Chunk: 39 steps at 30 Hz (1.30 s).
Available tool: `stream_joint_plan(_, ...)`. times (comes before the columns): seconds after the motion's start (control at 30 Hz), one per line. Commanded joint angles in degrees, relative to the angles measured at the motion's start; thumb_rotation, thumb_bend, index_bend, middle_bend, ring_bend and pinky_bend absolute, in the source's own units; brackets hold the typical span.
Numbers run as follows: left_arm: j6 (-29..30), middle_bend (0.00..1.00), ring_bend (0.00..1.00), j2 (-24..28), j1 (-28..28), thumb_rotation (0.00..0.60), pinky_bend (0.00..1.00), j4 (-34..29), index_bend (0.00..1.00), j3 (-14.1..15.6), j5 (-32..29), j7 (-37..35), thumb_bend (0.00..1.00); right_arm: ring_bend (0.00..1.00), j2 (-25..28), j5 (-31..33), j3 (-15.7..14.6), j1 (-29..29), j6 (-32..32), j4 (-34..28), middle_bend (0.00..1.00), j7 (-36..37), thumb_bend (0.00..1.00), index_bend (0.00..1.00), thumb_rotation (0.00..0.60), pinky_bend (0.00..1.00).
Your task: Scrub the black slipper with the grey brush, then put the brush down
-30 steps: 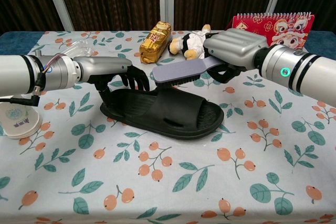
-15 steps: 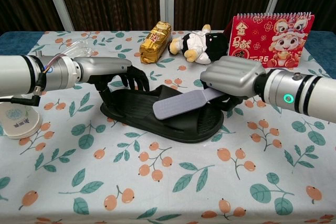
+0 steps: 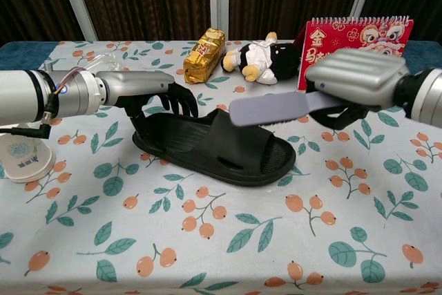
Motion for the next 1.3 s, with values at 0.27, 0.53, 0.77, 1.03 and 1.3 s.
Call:
stream_joint_plan(0.27,7.56,0.11,0.03,4.22,3.03,0.6,0.13,-5.26,0.1,-1.17,1.39,-0.06,0.23,1.0,1.2,9.75,3.47,-1.92,-4.97,6.76,1.0,3.78,0.48,1.0,0.6,1.0)
stream_joint_plan(0.53,15.05,0.1,0.03,11.61,7.36,0.6,0.13,-12.76,0.1,-1.92,2.1,-0.38,0.22,0.83,-3.8,13.97,4.52,-1.37,-10.05,13.04,0.82,5.0,0.31,0.91,0.6,0.98)
stream_joint_plan(0.77,23.74,0.1,0.03,17.92,13.13,0.6,0.13,-16.7,0.1,-1.6,3.6,-1.59,0.21,0.2,-2.65,14.17,4.24,-2.25,-11.19,11.7,0.24,6.82,0.1,0.16,0.6,0.38)
stream_joint_plan(1.03,28.8,0.1,0.03,22.88,19.61,0.6,0.13,-16.09,0.1,0.32,2.68,-4.08,0.21,0.0,5.44,14.27,3.88,-5.73,-7.7,3.83,0.03,7.26,0.05,0.0,0.6,0.17)
stream_joint_plan(1.3,37.36,0.11,0.03,28.64,29.91,0.6,0.13,-17.96,0.1,3.65,-0.21,-0.37,0.2,0.05,16.35,8.4,2.08,-16.7,10.92,-4.48,0.15,9.3,0.18,0.0,0.6,0.16)
